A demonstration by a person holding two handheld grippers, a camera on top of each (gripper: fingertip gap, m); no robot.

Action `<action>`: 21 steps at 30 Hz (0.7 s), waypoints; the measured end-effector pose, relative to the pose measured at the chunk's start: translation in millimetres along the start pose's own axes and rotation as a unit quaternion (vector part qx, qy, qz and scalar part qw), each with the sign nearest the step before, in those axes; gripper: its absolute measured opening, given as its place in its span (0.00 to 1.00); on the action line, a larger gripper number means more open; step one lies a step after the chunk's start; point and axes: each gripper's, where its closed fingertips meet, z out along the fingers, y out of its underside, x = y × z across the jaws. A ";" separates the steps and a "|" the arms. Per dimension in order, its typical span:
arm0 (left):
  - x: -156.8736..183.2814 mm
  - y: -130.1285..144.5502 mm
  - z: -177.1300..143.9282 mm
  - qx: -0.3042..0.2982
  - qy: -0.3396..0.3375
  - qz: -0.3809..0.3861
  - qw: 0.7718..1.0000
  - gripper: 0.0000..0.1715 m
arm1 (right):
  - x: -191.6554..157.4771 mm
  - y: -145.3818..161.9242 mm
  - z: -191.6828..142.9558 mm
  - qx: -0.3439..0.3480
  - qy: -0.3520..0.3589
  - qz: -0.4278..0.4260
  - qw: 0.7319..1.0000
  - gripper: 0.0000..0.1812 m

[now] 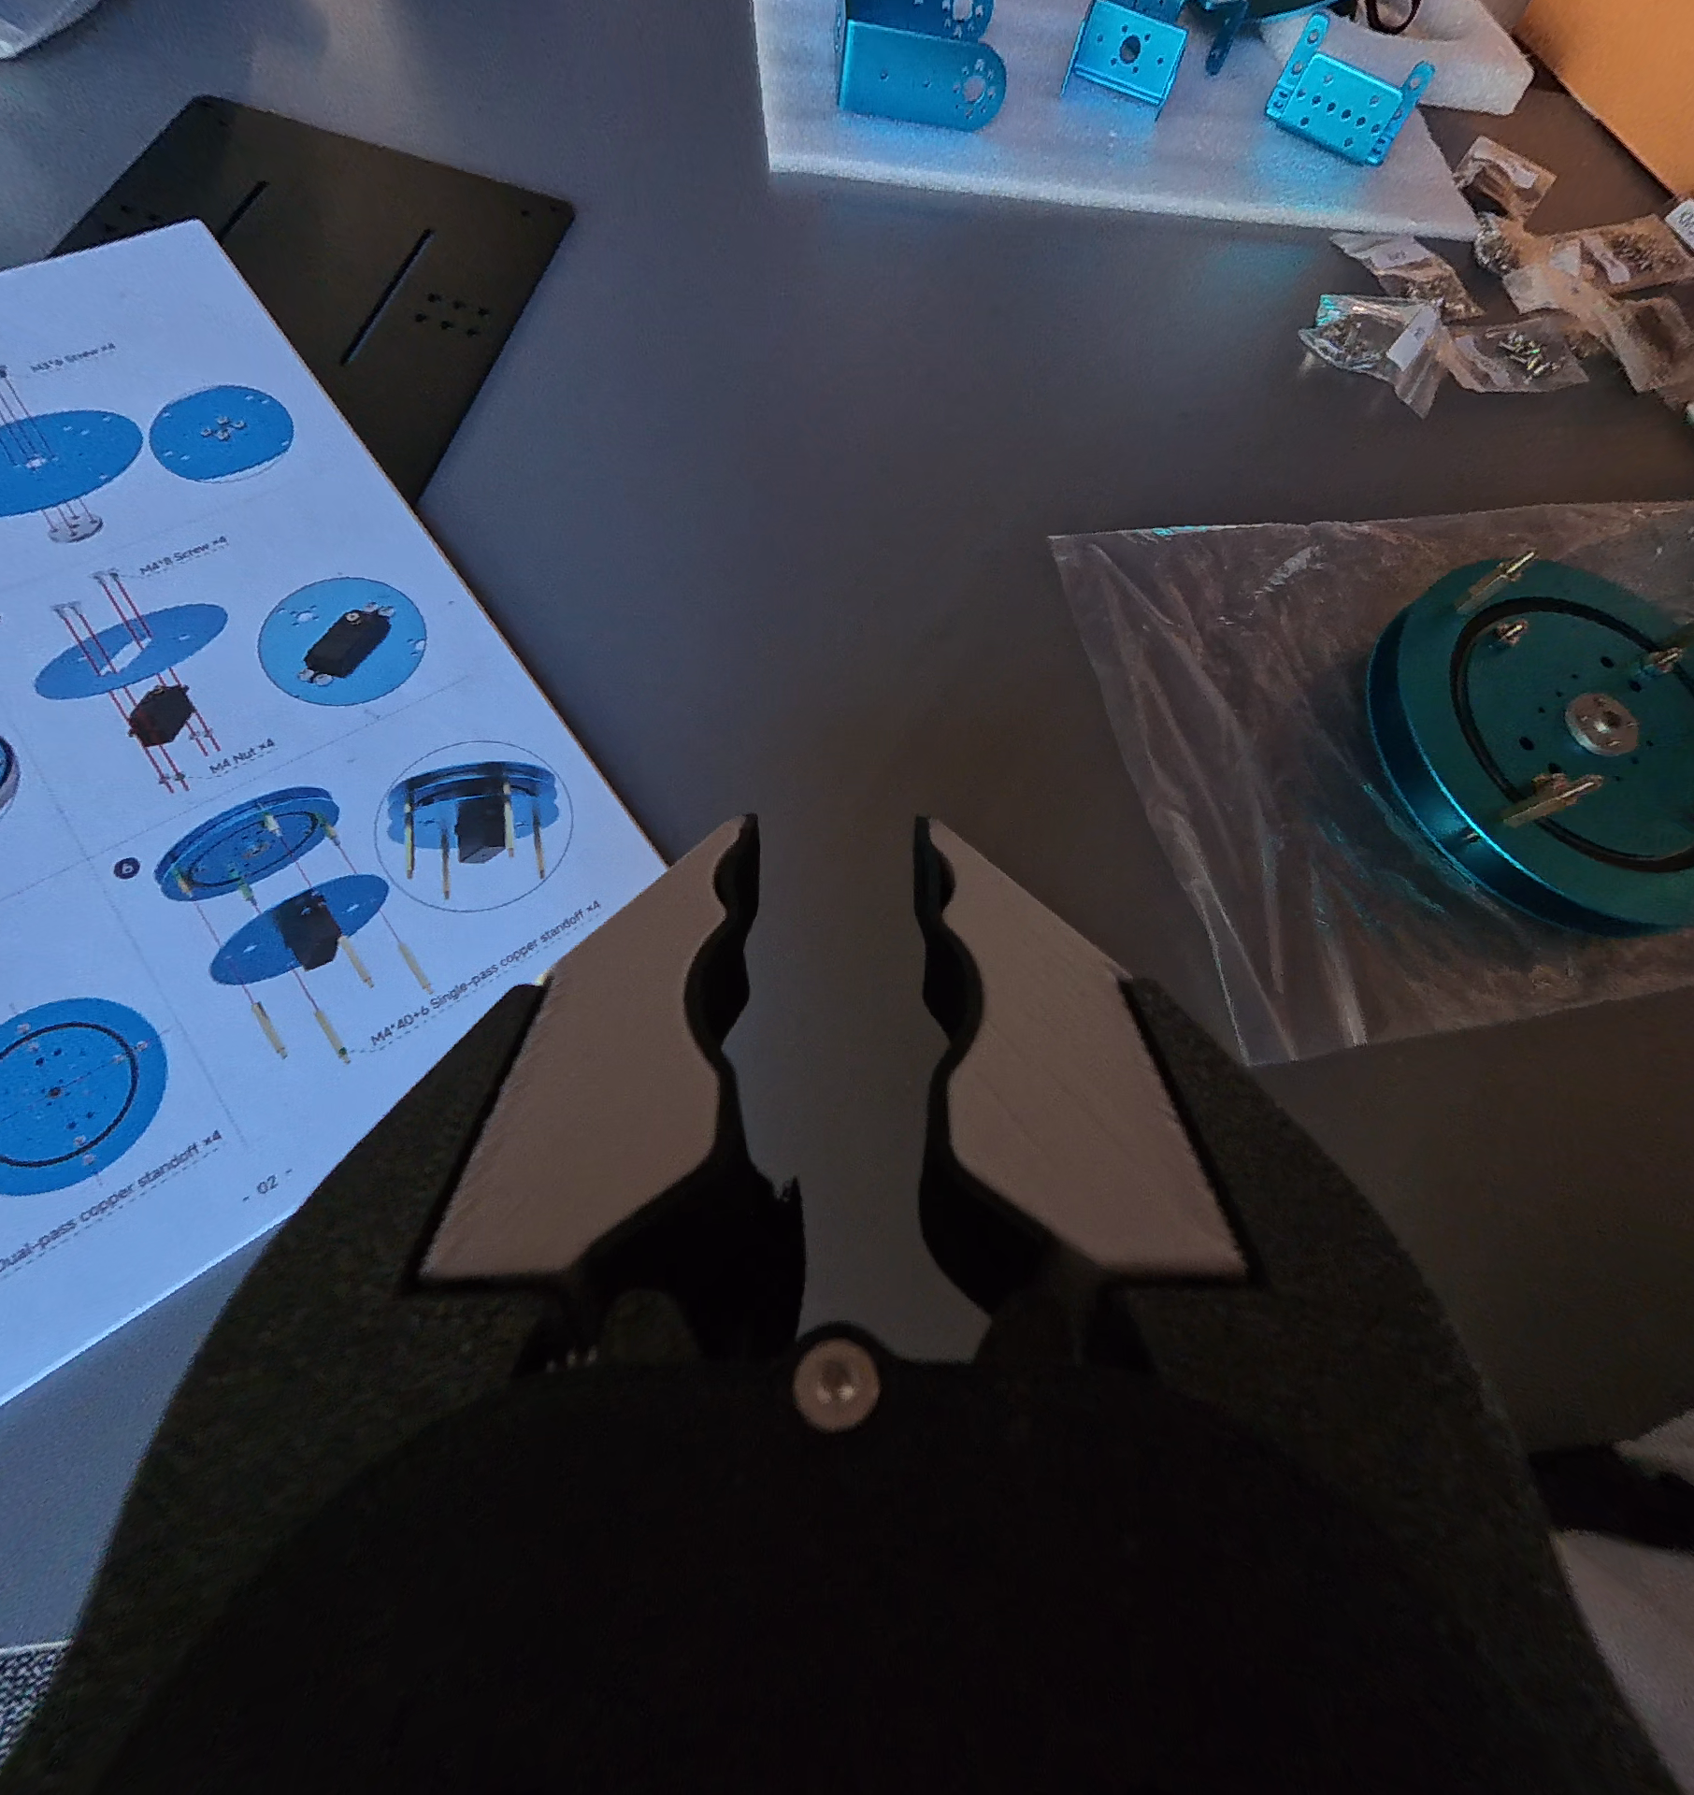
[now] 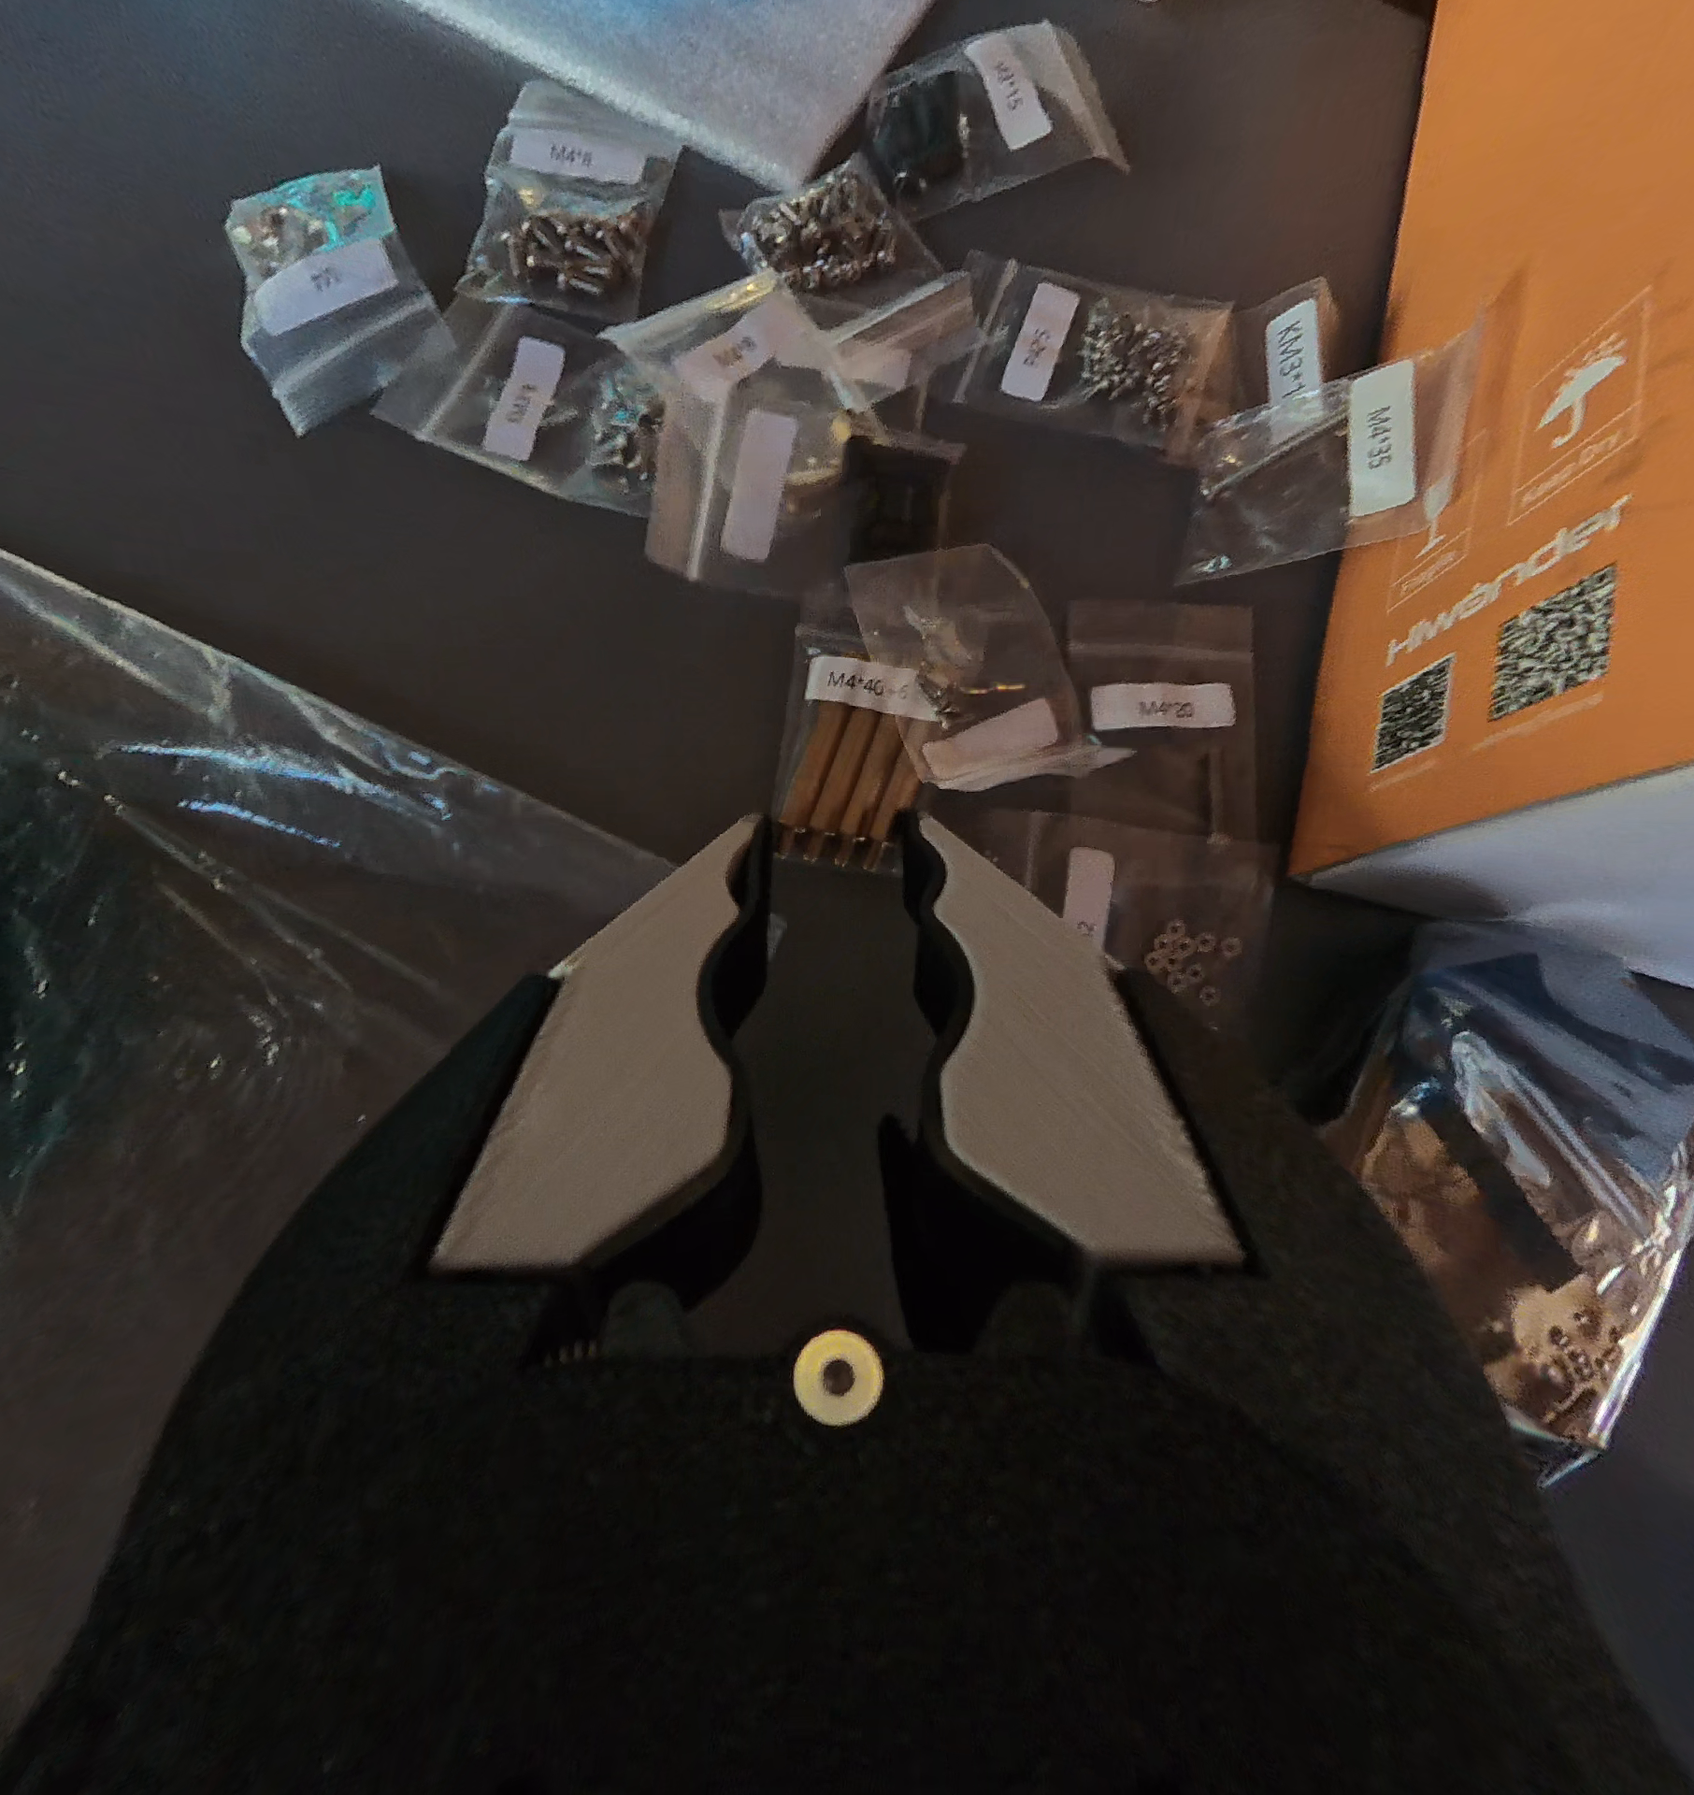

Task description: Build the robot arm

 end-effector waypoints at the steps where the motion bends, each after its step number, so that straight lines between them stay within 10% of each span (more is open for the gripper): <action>1: 0.4 -0.4 -0.5 0.001 0.000 0.000 1.000 0.18 | -2.2 0.4 -1.4 -0.001 0.000 -0.003 1.000 0.13; 21: 2.7 1.5 -2.8 0.002 -0.001 -0.002 1.000 0.18 | -62.2 6.5 -22.2 -0.007 -0.126 -0.010 0.992 0.23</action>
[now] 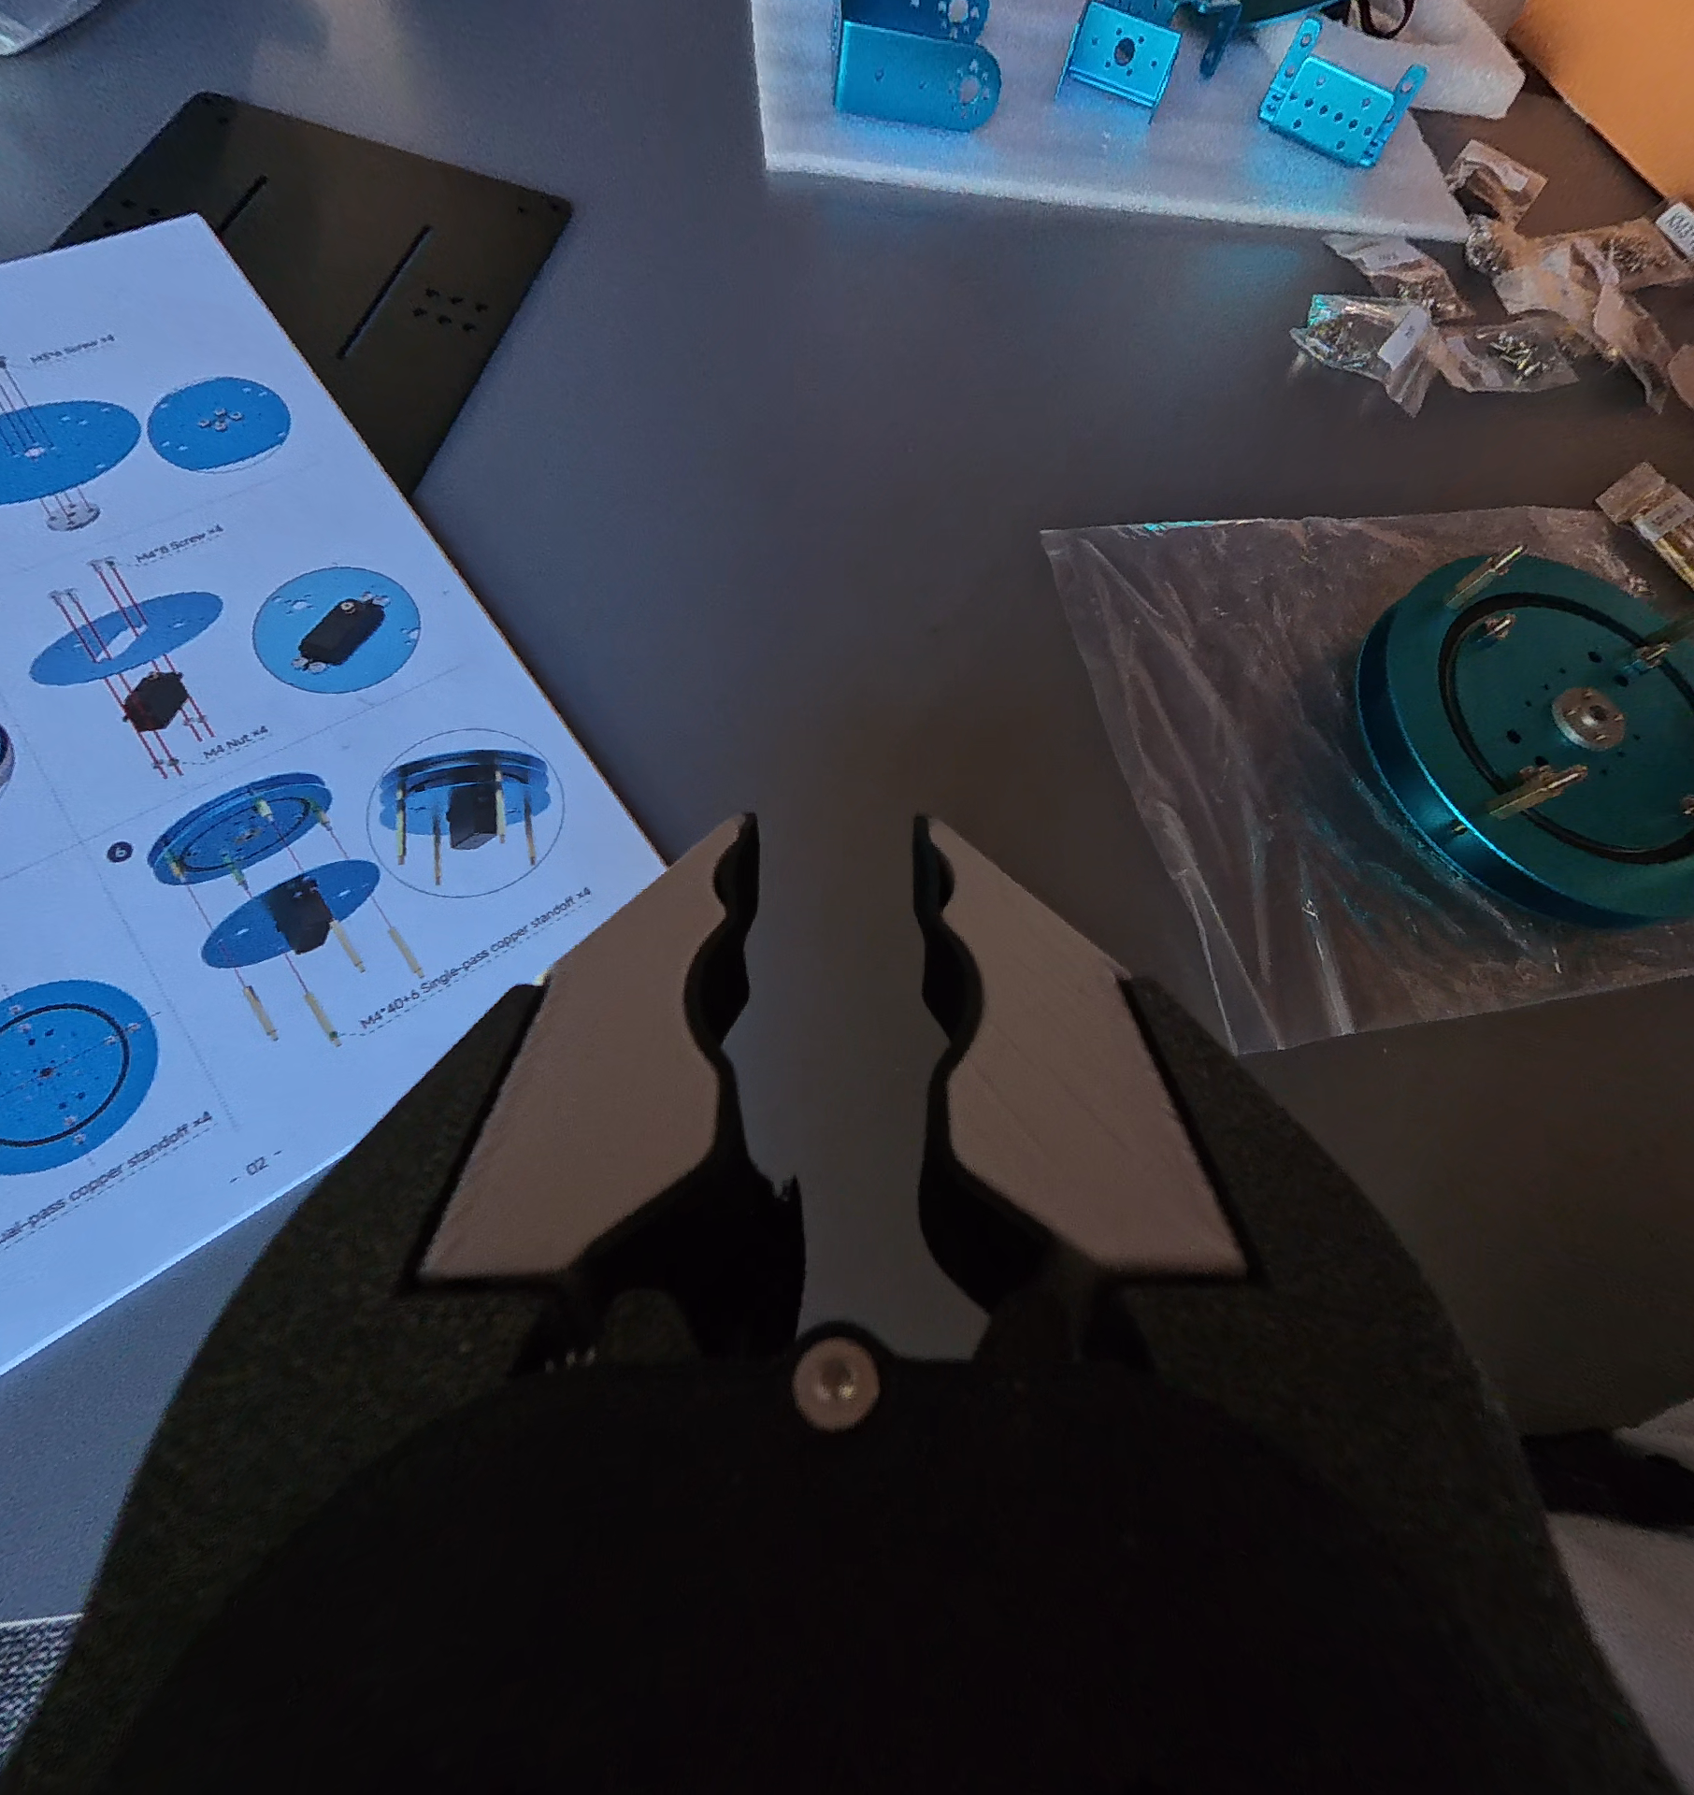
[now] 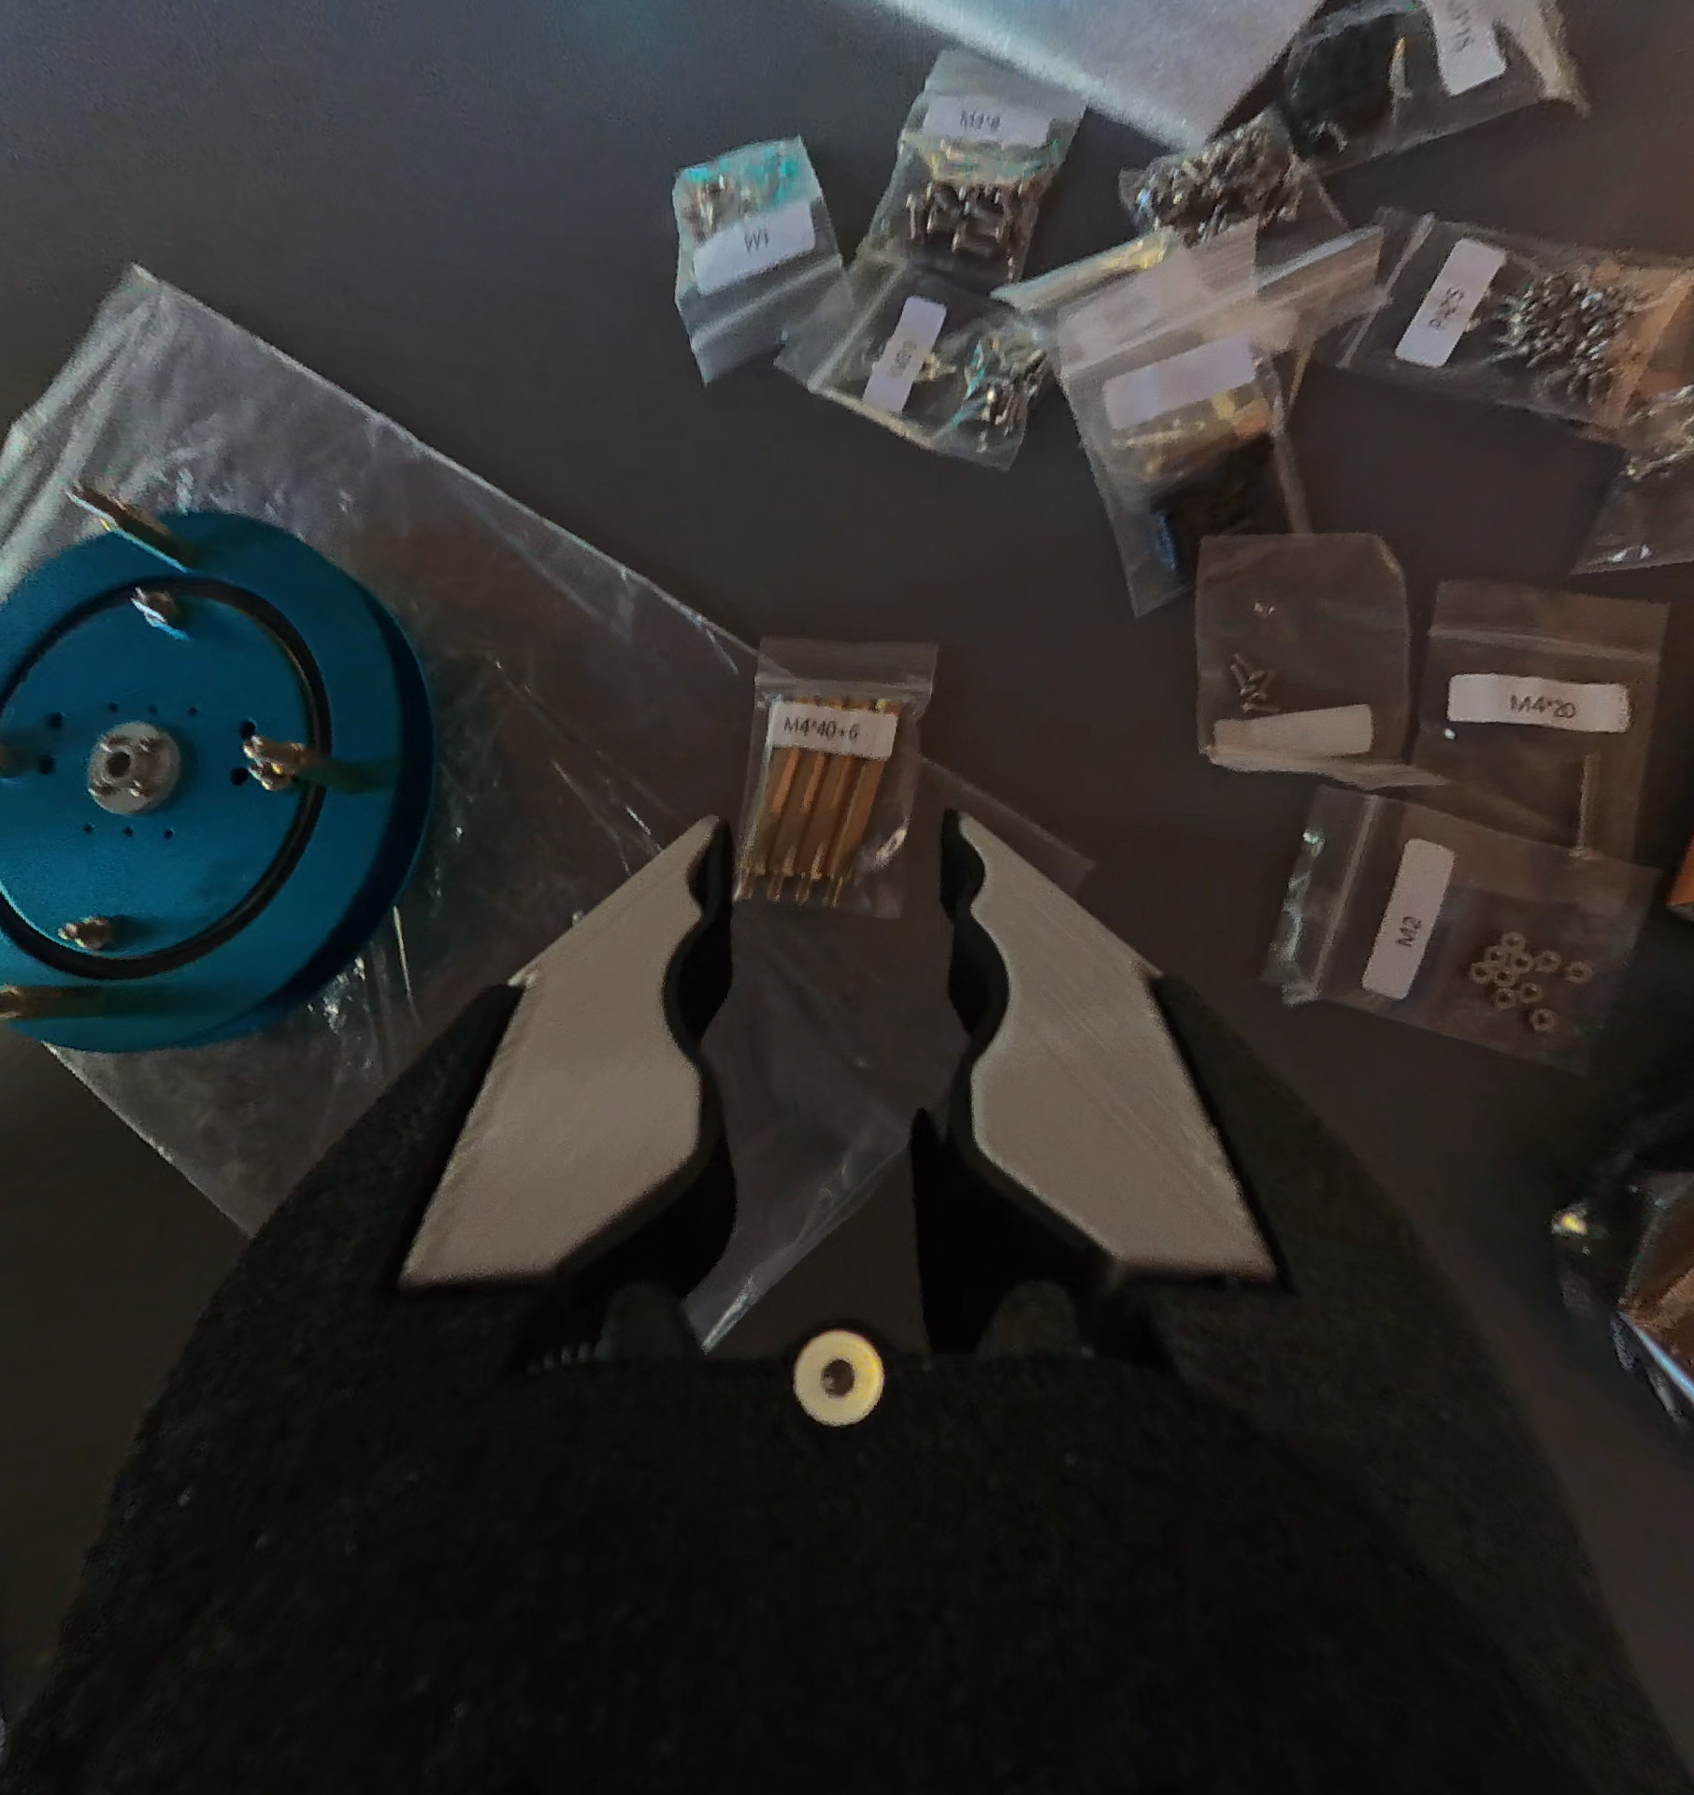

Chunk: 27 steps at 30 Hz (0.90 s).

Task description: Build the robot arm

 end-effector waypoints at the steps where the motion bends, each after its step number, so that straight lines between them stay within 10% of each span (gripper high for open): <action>1: 0.2 -0.4 -0.3 0.000 0.000 0.001 1.000 0.18 | -0.4 -3.6 0.4 0.007 -0.006 0.001 1.000 0.25; 12: 45.9 -28.2 6.6 0.003 0.110 0.037 0.993 0.18 | -3.3 -4.9 15.1 -0.004 0.034 -0.095 0.995 0.14; 18: 142.5 -84.7 26.1 -0.033 0.360 0.098 0.927 0.18 | -19.0 -34.0 -9.2 0.081 0.051 -0.223 0.970 0.13; 27: 244.5 -108.2 88.5 -0.143 0.522 0.073 0.838 0.18 | -67.5 -71.5 -28.5 0.190 0.042 -0.361 0.912 0.13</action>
